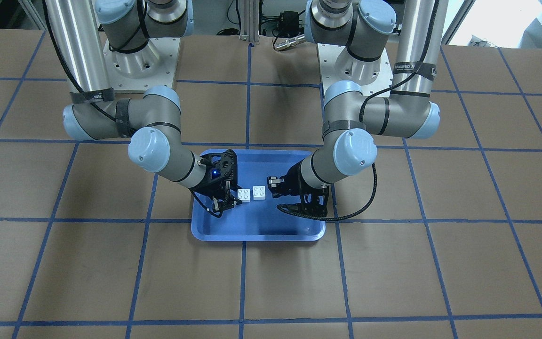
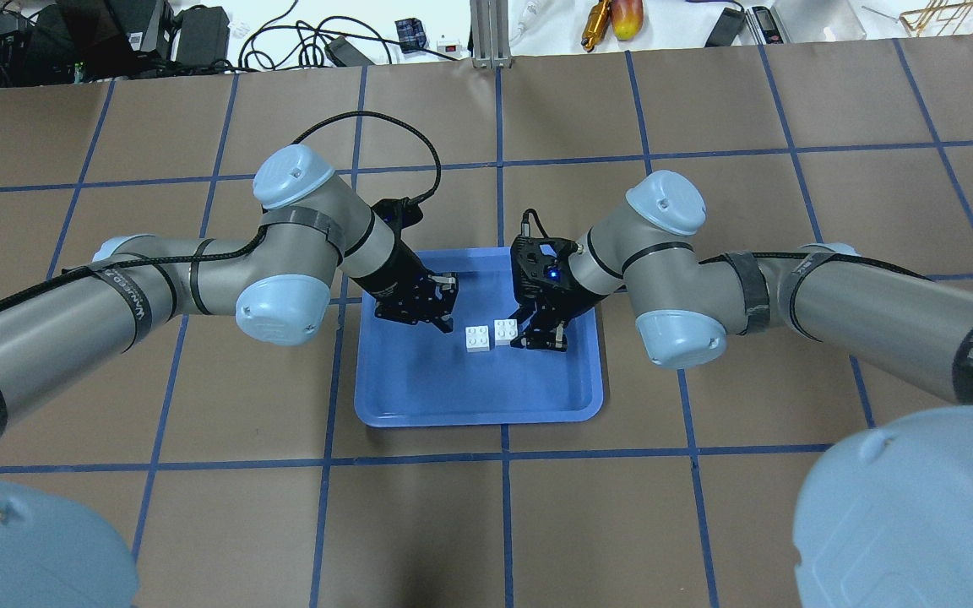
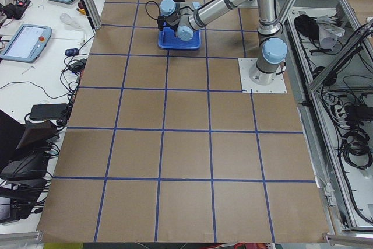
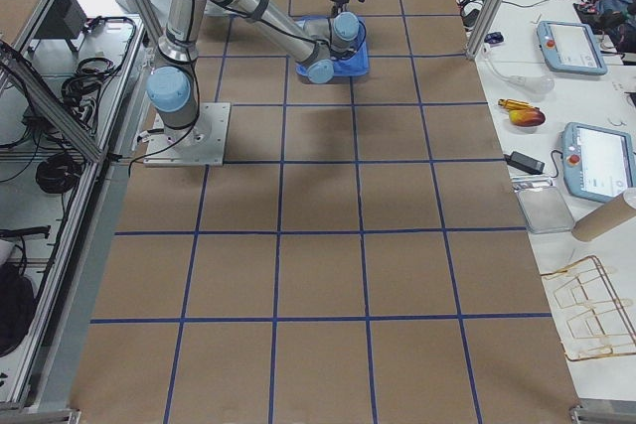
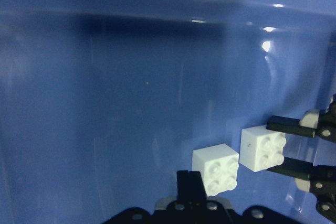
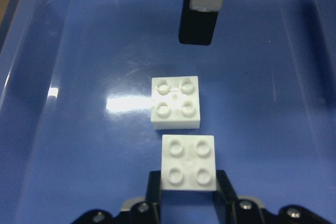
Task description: Assemble white blocks and place on blue tray
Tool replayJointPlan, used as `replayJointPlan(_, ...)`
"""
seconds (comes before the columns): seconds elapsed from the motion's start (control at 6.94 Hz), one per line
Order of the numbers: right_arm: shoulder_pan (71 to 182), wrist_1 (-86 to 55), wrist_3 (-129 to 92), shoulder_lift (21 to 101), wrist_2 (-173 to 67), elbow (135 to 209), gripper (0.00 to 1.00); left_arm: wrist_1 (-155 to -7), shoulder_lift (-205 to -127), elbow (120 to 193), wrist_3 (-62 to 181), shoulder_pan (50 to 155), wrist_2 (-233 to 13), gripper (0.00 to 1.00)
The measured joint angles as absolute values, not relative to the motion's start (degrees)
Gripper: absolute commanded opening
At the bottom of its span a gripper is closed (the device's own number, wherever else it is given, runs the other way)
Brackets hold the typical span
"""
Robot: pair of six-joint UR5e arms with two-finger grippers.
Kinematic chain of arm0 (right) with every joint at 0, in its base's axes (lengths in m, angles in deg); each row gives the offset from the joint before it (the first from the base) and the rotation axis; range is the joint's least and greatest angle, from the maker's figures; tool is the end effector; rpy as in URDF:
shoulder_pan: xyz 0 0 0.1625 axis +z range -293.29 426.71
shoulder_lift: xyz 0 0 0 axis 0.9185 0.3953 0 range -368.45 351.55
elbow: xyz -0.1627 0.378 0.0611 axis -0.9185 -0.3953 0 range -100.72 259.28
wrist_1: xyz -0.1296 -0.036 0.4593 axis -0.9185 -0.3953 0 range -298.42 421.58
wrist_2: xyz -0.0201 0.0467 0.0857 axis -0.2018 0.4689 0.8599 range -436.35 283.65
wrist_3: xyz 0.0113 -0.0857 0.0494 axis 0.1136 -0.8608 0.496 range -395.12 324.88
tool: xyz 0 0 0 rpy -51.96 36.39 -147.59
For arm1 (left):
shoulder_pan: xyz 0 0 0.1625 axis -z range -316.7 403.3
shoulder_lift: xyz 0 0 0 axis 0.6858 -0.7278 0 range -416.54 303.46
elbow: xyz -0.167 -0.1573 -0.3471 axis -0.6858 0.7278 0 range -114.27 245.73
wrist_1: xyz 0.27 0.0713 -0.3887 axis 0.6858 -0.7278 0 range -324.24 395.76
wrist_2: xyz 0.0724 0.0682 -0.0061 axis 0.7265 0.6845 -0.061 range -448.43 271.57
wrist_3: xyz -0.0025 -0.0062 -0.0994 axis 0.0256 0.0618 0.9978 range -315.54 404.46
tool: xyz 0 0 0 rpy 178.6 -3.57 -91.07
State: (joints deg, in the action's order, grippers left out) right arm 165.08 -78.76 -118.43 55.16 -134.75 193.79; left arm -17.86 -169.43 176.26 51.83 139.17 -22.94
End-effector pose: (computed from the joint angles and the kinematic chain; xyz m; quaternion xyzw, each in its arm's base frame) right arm 0.2670 -0.5406 0.0927 -0.6893 0.6713 -0.1619 0.2190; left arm -0.2334 -0.5626 0.1276 0.0258 -0.9751 -0.0841 0.2035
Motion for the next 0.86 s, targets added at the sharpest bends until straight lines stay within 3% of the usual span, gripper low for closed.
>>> replayJointPlan(0.58, 165.77, -78.7, -118.09, 55.21, -134.76, 193.88, 0.0, -17.85, -169.86, 176.24, 52.33, 139.48, -22.87, 0.05)
replayJointPlan(0.72, 165.99, -78.71, -118.04, 55.12, -134.73, 193.88, 0.11, -17.83, -169.89, 176.22, 52.35, 139.51, -22.86, 0.05)
replayJointPlan(0.86, 166.07, -78.7, -118.02, 55.08, -134.73, 193.88, 0.56, -17.79, -169.91, 176.21, 52.36, 139.53, -22.86, 0.05)
